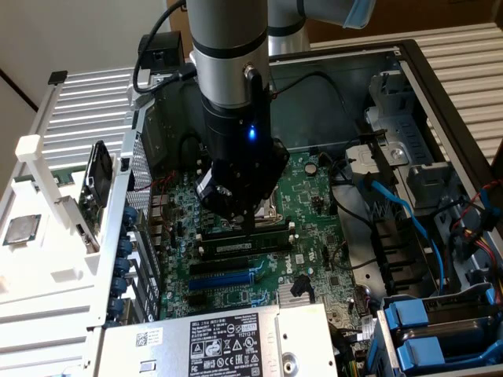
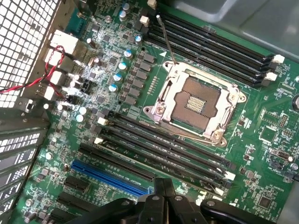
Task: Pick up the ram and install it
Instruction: 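Press down the ram until it locks into place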
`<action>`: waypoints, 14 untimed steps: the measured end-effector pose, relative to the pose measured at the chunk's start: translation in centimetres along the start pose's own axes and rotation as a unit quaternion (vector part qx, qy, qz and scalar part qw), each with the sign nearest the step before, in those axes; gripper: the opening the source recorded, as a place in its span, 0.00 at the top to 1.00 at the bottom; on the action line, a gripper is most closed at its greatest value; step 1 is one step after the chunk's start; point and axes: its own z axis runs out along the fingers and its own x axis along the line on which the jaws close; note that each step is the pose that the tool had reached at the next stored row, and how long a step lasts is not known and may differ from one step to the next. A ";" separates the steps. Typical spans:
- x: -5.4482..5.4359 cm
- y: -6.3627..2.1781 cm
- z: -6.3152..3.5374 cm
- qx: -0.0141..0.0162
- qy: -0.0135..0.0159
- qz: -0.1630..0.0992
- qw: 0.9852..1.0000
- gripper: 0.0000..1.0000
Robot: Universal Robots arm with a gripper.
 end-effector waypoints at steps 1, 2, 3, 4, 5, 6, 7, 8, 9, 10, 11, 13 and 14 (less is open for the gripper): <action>0.0 0.00 0.00 0.000 0.000 0.006 1.000 0.89; 0.0 0.00 0.00 0.000 0.000 0.012 1.000 0.89; 0.0 0.00 0.00 0.000 0.000 0.023 1.000 0.89; 0.0 0.00 0.00 0.000 0.000 0.029 1.000 0.89; 0.0 0.00 0.00 0.000 0.000 0.034 0.999 0.89; 0.0 0.00 0.00 0.001 0.000 0.040 0.999 0.89; 0.0 0.00 0.00 0.001 0.001 0.045 0.999 0.89; 0.0 0.00 0.00 0.001 0.001 0.067 0.998 0.89; 0.0 0.00 0.00 0.001 0.001 0.072 0.997 0.89; 0.0 0.00 0.00 0.001 0.001 0.077 0.997 0.89; 0.0 0.00 0.00 0.001 0.001 0.083 0.997 0.89; 0.0 0.00 -0.01 0.001 0.001 0.093 0.996 0.89; 0.0 0.00 0.00 0.001 0.001 0.098 0.995 0.89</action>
